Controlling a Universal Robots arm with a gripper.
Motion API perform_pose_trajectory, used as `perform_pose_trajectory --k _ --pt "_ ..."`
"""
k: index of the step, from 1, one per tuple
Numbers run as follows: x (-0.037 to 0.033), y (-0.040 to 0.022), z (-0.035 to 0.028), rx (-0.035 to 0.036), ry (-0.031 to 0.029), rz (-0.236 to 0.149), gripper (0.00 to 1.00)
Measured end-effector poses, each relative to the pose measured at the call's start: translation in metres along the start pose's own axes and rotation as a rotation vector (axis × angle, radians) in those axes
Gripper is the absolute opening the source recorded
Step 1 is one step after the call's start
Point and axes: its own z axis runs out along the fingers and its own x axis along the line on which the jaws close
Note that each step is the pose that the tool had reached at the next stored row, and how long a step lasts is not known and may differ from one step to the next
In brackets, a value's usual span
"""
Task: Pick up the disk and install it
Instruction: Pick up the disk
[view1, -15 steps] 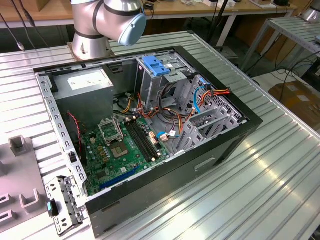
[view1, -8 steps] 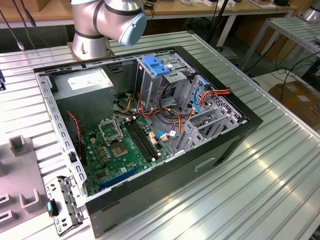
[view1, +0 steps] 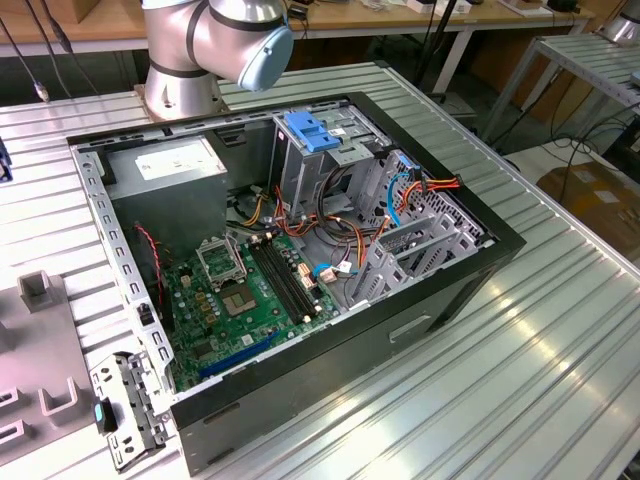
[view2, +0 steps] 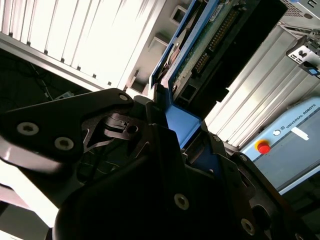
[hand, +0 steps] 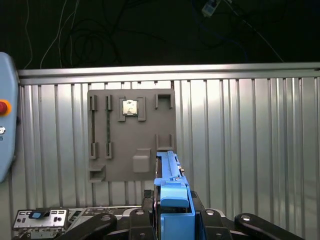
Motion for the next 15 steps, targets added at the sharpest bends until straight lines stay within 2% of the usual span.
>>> perform_pose_trajectory --k 9,15 --pt "0.0037 -0.0009 0.0000 0.0000 0.0000 0.000 0.37" --pt "0.0044 -0.0074 0.0000 0.0001 -0.0001 0.000 0.37"
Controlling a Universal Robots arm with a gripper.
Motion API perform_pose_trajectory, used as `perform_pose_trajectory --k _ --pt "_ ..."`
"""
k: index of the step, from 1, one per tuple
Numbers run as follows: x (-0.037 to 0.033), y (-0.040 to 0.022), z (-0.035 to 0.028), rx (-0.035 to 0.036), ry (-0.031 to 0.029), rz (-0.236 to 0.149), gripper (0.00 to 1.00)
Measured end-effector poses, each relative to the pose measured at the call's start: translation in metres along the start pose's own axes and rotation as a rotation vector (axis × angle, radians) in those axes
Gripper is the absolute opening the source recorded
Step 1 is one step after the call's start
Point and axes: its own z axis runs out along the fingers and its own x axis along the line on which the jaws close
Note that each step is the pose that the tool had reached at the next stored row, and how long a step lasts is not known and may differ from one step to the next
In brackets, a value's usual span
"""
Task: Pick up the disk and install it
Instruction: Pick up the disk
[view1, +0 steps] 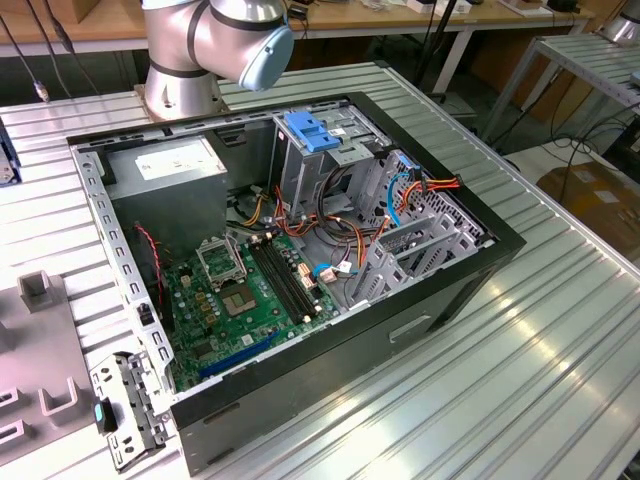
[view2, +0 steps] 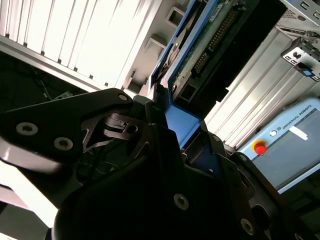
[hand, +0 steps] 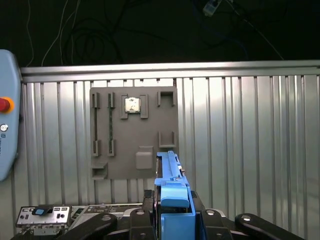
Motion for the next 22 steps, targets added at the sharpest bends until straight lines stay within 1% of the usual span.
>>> perform_pose_trajectory --k 5,11,13,22 --pt "0.0002 -0.0065 -0.0001 0.0000 0.0002 0.000 0.37" --pt "0.0070 -0.0099 -0.0001 -0.0001 0.0002 0.000 0.37" --pt "0.0082 -0.0114 -0.0001 0.0000 0.0001 0.000 0.37" --pt "0.0091 -0.0250 -0.0001 0.0000 0.0007 0.000 0.37"
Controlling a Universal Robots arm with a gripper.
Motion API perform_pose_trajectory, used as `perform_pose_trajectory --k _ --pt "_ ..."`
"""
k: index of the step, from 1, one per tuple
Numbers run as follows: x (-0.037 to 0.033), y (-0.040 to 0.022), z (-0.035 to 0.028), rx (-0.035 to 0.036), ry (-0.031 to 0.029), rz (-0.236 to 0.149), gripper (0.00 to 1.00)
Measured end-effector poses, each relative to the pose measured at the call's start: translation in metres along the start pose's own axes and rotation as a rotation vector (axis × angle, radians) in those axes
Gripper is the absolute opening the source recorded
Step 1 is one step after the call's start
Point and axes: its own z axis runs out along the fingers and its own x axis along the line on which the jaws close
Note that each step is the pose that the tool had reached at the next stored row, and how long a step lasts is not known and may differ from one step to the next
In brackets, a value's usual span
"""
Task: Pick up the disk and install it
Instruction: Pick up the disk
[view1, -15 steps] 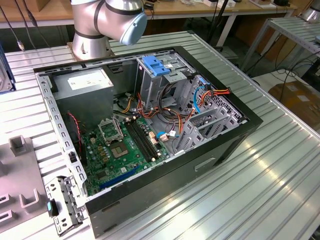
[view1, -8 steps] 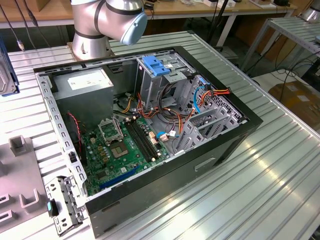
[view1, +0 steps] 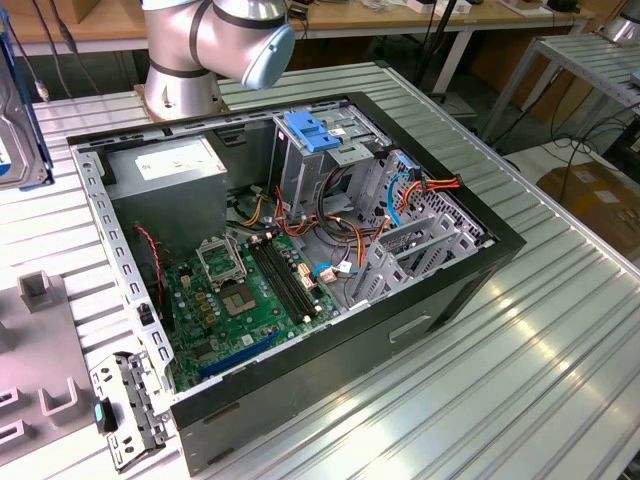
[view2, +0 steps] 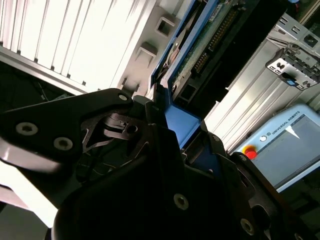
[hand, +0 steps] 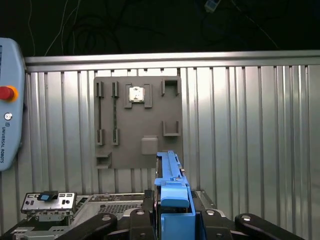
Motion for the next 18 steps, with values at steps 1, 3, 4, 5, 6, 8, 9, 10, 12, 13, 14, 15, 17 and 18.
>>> perform_pose_trajectory --k 1,3,4,5,6,8,9,10,12,13,14,15,17,18 --pt "0.0001 -0.0014 0.0000 0.0000 0.0000 0.000 0.37" --pt "0.0001 -0.0042 0.0000 0.0000 0.0001 0.000 0.37" --pt "0.0002 -0.0054 0.0000 0.0000 0.0001 0.000 0.37" --pt "0.0002 -0.0069 0.0000 0.0000 0.0001 0.000 0.37" --pt "0.0003 -0.0083 0.0000 -0.0001 0.0002 0.000 0.37" --pt "0.0004 -0.0129 0.0000 0.0000 0.0002 0.000 0.37" --pt "0.0006 -0.0146 0.0000 0.0000 0.0002 0.000 0.37" --pt "0.0008 -0.0156 0.0000 0.0000 0.0003 0.000 0.37" --pt "0.0010 -0.0179 -0.0001 -0.0001 0.0004 0.000 0.37" --pt "0.0011 -0.0187 0.0000 0.0000 0.0003 0.000 0.37" --pt "0.0012 -0.0196 0.0000 0.0000 0.0004 0.000 0.37" --pt "0.0013 -0.0206 0.0000 0.0000 0.0004 0.000 0.37" --pt "0.0015 -0.0237 -0.0001 0.0000 0.0005 0.000 0.37" --pt "0.0016 -0.0257 -0.0001 0.0000 0.0004 0.000 0.37"
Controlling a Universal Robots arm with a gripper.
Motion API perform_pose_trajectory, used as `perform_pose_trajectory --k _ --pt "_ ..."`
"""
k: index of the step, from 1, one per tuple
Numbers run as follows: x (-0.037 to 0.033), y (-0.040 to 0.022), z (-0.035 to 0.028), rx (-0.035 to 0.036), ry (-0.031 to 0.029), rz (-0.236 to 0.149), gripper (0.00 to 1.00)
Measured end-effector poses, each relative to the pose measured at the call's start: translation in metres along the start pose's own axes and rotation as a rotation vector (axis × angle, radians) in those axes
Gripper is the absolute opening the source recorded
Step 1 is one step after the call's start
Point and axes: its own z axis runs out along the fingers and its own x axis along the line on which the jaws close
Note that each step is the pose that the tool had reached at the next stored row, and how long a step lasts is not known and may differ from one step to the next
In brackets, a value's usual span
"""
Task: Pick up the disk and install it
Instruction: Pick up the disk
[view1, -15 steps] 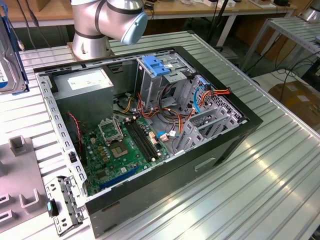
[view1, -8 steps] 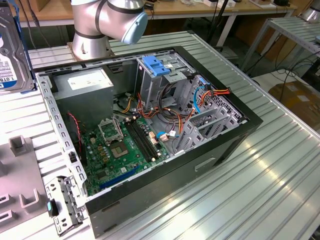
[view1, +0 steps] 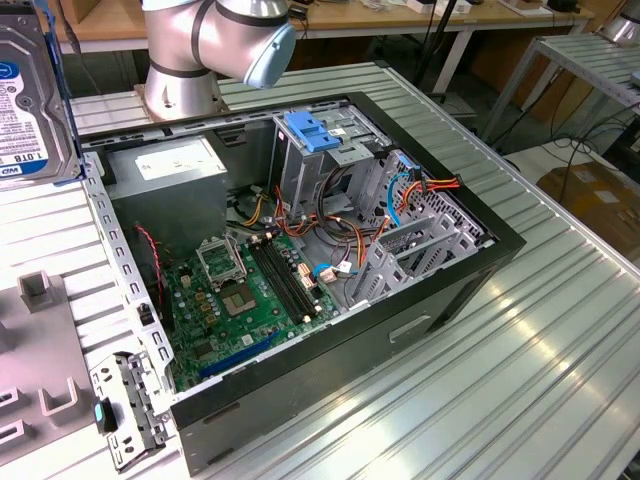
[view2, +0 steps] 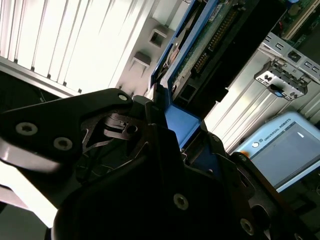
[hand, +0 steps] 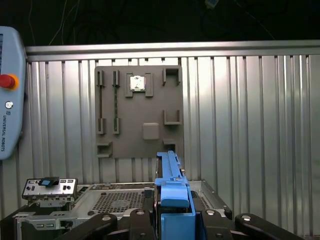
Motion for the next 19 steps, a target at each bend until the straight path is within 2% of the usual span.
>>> perform_pose_trajectory --k 19 --pt "0.0008 -0.0231 -0.0001 0.0000 0.0000 0.000 0.37"
